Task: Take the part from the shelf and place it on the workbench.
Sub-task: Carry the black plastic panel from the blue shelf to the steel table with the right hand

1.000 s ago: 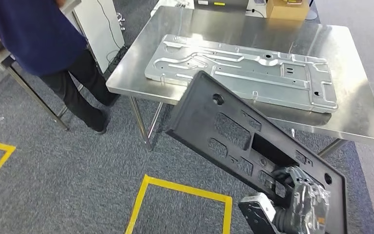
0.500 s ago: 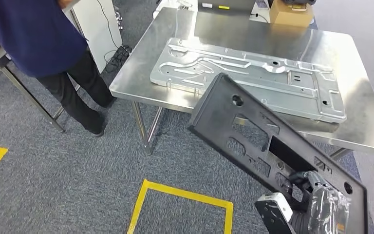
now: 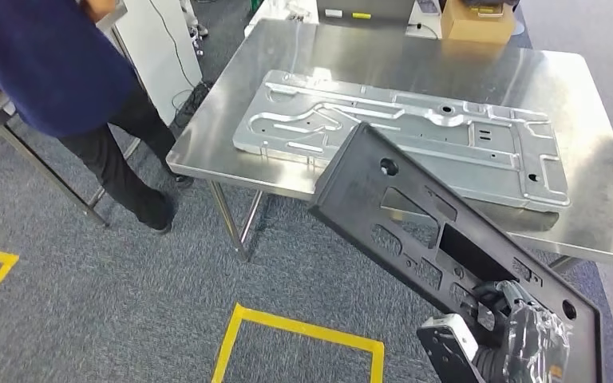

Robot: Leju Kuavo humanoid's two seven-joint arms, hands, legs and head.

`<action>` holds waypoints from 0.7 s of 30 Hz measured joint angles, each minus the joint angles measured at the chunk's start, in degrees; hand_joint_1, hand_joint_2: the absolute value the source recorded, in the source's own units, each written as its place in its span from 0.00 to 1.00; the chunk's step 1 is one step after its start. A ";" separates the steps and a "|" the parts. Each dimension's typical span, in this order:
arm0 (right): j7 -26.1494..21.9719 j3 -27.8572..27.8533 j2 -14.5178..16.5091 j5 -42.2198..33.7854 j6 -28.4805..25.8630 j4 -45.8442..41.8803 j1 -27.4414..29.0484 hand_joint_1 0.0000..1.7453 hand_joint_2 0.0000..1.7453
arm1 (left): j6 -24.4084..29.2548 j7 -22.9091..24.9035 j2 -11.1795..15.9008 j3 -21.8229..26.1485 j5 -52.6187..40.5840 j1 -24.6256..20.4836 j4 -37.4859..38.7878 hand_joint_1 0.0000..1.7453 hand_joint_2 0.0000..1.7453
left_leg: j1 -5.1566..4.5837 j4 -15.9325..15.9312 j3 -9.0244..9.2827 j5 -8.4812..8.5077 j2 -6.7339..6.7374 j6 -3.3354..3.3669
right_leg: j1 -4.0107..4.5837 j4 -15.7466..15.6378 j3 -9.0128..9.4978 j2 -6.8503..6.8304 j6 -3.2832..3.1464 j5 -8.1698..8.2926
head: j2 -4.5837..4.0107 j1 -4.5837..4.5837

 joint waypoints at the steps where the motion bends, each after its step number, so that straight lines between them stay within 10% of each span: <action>1: 0.00 -0.01 0.02 0.00 0.00 0.01 0.02 1.00 1.00 | 0.00 0.01 0.01 0.01 0.00 0.10 -0.01 0.00 0.00 | 0.00 1.14 -1.33 0.72 0.00 -0.05 | 0.01 0.01 0.43 0.05 0.02 -0.36 | 0.00 -0.01; 6: -0.01 -0.02 0.21 0.00 0.01 0.05 -0.04 1.00 1.00 | -0.01 0.04 0.03 0.04 0.00 0.23 -0.06 0.00 0.00 | -0.29 -12.92 3.01 10.64 0.01 0.73 | 0.18 0.10 2.97 0.27 0.96 -2.54 | 0.00 0.00; 11: -0.05 -0.10 0.32 -0.03 0.03 0.07 -0.10 1.00 1.00 | -0.02 0.04 -0.07 0.09 0.00 0.29 -0.33 0.00 0.00 | -0.11 -15.04 4.32 10.10 -0.06 2.02 | 0.32 1.01 3.04 0.30 2.37 -3.90 | 0.00 0.05; 15: -0.17 -0.15 0.33 -0.49 0.11 0.27 -0.17 1.00 1.00 | -0.02 0.03 -0.10 0.13 -0.01 0.19 -0.39 0.00 0.00 | 0.04 -15.58 5.72 9.25 -0.02 2.76 | -0.07 14.57 -5.02 0.21 3.20 -8.74 | 0.00 0.12; 17: -0.17 -0.15 0.33 -0.75 0.21 0.47 -0.11 1.00 1.00 | 0.00 0.06 -0.10 0.17 -0.02 0.26 -0.40 0.00 0.00 | 0.03 -15.57 6.74 8.42 -0.08 2.63 | -0.14 16.03 -7.49 0.19 3.27 -6.59 | 0.00 0.13; 21: -0.17 -0.15 0.37 -0.95 0.32 0.68 -0.07 1.00 1.00 | 0.03 0.13 -0.13 0.42 -0.12 0.23 -0.40 0.00 0.00 | -0.13 -15.66 9.11 6.50 -0.23 1.91 | 0.19 3.94 -3.73 0.09 2.42 1.94 | 0.00 0.13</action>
